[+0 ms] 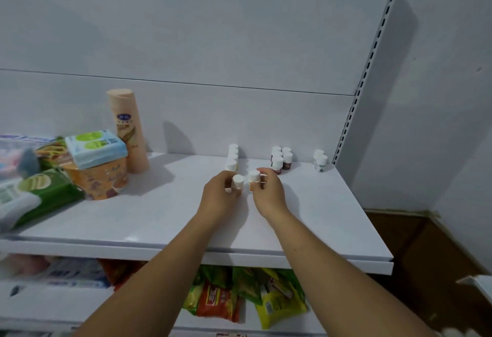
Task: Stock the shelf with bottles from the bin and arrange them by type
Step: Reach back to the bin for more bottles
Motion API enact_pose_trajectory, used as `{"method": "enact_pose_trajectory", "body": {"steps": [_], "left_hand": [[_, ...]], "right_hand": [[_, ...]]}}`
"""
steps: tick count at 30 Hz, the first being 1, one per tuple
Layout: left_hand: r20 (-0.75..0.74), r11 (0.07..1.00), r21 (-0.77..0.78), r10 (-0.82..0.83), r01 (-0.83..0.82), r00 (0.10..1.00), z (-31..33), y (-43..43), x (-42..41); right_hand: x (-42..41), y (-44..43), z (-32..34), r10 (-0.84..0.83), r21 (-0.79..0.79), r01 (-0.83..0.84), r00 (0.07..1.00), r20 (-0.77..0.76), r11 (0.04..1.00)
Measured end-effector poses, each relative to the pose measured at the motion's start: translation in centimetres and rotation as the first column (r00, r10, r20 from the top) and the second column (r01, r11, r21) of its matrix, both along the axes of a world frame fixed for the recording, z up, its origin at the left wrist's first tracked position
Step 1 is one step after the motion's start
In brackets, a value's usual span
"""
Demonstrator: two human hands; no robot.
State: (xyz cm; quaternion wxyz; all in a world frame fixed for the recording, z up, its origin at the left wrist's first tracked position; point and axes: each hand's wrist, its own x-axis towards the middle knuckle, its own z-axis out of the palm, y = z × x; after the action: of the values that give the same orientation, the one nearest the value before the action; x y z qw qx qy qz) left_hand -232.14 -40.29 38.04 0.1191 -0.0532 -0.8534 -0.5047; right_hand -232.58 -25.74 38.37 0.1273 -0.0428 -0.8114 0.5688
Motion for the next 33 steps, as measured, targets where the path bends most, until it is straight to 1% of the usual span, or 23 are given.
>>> {"method": "enact_pose_trajectory", "body": {"steps": [3,8,12,16,20,23,26,33], "left_hand": [[0.002,1.0,-0.007,0.015,-0.015,1.0,0.0,0.5,-0.9],[-0.005,0.995,0.07,0.076,-0.076,0.997,-0.8,1.3,-1.4],[-0.048,0.992,0.025,0.121,-0.12,0.991,-1.3,1.4,-1.5],[-0.035,0.995,0.011,0.099,-0.099,0.994,-1.1,1.5,-1.3],[-0.04,0.997,-0.023,0.075,-0.076,0.996,-1.5,1.4,-1.6],[-0.034,0.997,-0.018,0.076,-0.076,0.997,-1.5,1.5,-1.6],[-0.034,0.997,-0.021,0.07,-0.071,0.997,-1.4,1.6,-1.7],[-0.031,0.997,-0.005,0.082,-0.082,0.996,-1.5,1.5,-1.6]], "right_hand": [[-1.7,-0.4,0.2,-0.035,0.022,0.035,0.999,0.012,0.999],[-2.9,-0.7,-0.4,-0.064,0.032,0.063,0.998,0.024,0.997],[-2.7,-0.5,-1.1,-0.061,0.027,0.061,0.998,0.006,0.998],[-2.4,-0.3,-1.3,-0.027,0.0,0.027,0.999,-0.018,1.0],[-2.4,-0.3,-1.0,-0.01,0.074,0.012,1.0,-0.029,0.997],[-2.9,-0.4,-0.7,-0.02,0.129,0.023,0.999,-0.027,0.991],[-3.4,-1.0,-0.6,-0.026,0.136,0.027,1.0,-0.005,0.99],[-4.8,-2.7,-0.9,-0.064,0.143,0.064,0.998,-0.007,0.988]]}}
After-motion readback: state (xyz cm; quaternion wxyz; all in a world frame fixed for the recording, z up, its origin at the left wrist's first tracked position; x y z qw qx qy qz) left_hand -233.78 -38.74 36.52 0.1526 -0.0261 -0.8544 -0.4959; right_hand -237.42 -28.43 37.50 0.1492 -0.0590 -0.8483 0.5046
